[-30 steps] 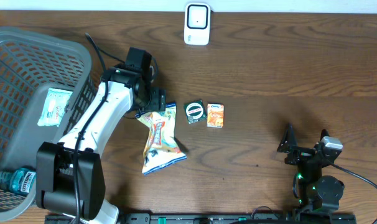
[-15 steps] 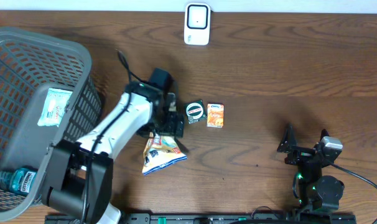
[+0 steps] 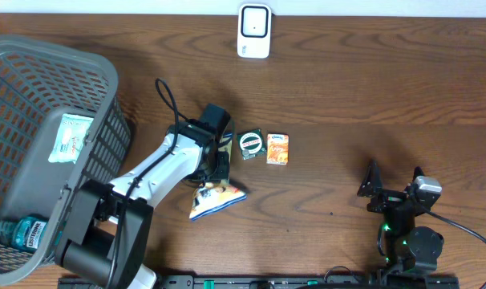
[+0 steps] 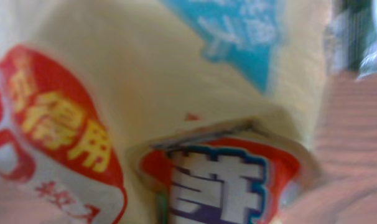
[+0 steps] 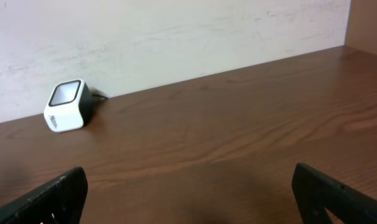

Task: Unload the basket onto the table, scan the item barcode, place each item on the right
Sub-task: 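Move the wiper sheet bag under the scanner and release it on the table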

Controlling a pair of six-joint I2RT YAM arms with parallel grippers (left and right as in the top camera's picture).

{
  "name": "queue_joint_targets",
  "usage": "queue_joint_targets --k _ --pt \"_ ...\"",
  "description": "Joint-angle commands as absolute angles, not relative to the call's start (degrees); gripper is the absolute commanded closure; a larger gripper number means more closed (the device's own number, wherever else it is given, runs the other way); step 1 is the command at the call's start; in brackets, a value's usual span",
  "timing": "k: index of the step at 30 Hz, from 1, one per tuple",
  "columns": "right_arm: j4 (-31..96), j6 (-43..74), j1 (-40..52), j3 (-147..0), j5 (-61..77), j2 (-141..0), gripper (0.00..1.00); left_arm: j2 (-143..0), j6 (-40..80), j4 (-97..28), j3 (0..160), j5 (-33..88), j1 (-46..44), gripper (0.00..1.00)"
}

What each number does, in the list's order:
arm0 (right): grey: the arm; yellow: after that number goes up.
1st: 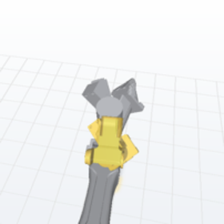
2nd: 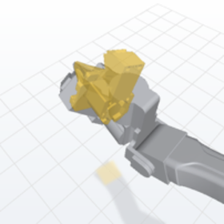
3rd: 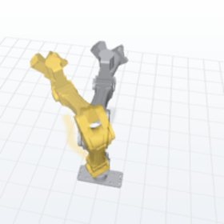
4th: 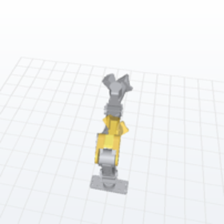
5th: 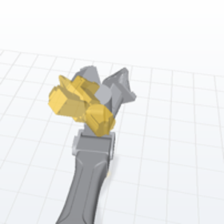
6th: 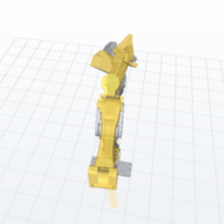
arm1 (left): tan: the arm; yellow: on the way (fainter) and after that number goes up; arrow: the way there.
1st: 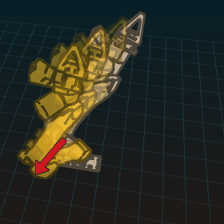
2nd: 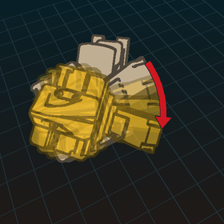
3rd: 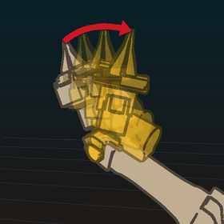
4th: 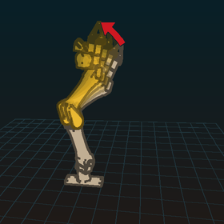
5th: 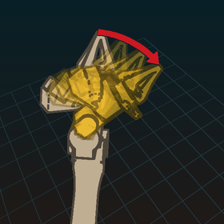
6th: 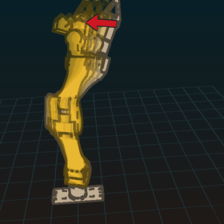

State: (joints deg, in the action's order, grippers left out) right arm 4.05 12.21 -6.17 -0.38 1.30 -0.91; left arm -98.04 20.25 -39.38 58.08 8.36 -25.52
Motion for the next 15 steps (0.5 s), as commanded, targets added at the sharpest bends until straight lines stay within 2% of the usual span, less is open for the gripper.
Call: queue_joint_targets --k 1,8,9,11,12,14,15 --pt "4.27 12.8 -5.91 -0.32 0.99 -0.75 0.01 -98.04 18.31 -36.21 58.35 4.84 -25.43 0.9" --pt "4.27 12.8 -5.91 -0.32 0.99 -0.75 0.01 -98.06 17.41 -25.47 60.36 0.27 -25.43 0.89" --pt "4.27 12.8 -5.91 -0.32 0.99 -0.75 0.01 -98.06 17.41 -24.25 60.36 -0.45 -25.43 0.84" --pt "4.27 12.82 -5.91 -0.32 0.99 -0.75 0.01 -98.06 17.41 -22.5 60.36 -3.25 -25.43 0.65" --pt "4.27 12.8 -5.91 -0.32 0.99 -0.75 0.01 -98.02 17.43 -21.89 60.42 -5.78 -25.43 0.39" --pt "4.27 12.82 -5.91 -0.32 0.99 -0.75 0.01 -97.51 17.41 -22.52 61.32 -8.16 -25.43 0.12" --pt "4.27 12.8 -5.91 -0.32 0.99 -0.75 0.01 -96.88 17.37 -23.68 62.35 -8.47 -25.43 0.06"
